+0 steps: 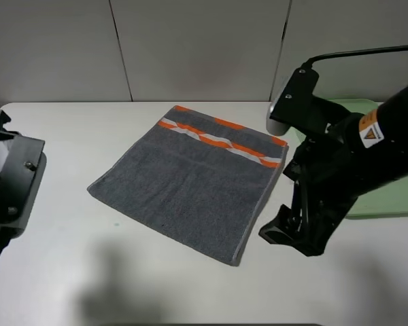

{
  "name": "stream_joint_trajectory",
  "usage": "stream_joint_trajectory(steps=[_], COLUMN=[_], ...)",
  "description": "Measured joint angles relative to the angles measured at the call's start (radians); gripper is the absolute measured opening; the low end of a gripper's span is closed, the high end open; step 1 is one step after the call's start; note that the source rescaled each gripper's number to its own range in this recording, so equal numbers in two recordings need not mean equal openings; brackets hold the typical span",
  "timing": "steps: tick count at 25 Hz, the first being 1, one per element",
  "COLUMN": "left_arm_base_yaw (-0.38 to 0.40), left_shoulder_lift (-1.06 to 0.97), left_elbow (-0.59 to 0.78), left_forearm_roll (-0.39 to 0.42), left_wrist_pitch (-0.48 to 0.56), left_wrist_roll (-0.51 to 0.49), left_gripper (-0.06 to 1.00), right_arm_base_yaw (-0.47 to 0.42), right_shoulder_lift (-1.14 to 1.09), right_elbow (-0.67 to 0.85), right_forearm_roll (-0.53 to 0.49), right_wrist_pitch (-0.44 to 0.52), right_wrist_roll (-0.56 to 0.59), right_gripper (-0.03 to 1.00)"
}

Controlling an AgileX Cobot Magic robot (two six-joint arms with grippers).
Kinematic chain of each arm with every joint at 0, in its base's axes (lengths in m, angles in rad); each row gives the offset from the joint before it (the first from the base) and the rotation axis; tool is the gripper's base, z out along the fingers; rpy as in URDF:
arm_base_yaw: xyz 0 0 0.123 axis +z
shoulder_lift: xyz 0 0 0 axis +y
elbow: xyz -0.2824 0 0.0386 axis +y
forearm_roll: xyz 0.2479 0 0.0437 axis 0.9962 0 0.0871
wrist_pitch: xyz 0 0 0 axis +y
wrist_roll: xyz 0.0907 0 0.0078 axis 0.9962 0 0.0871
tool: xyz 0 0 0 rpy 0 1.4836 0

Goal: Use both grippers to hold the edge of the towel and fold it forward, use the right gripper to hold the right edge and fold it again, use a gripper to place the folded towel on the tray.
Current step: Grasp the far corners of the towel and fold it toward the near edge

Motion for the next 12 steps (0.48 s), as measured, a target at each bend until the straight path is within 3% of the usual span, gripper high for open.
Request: stream_joint_trajectory(steps=[3, 9, 12], left_arm_base_yaw=[0.018, 0.060, 0.104], left_shoulder_lift=[0.070, 0.217, 0.287], left_elbow=[0.009, -0.010, -0.049], left_forearm_roll=[0.009, 0.015, 0.015], left_wrist_pitch=[-0.080, -0.235, -0.293], left_wrist_roll=[0.027, 0.040, 0.041], left_gripper=[0.77, 0.58, 0.53], right_arm_base_yaw=[0.001, 0.001, 0.001], right_shoulder_lift=[0.057, 0.141, 0.170], right_elbow=[-0.040, -0.095, -0.098], right_forearm_roll=[-0.006, -0.006, -0.004], right_wrist_pitch=[0.000, 0.002, -0.003], right_wrist_roll=[0.001, 0.001, 0.001], right_gripper=[1.00, 1.00, 1.00])
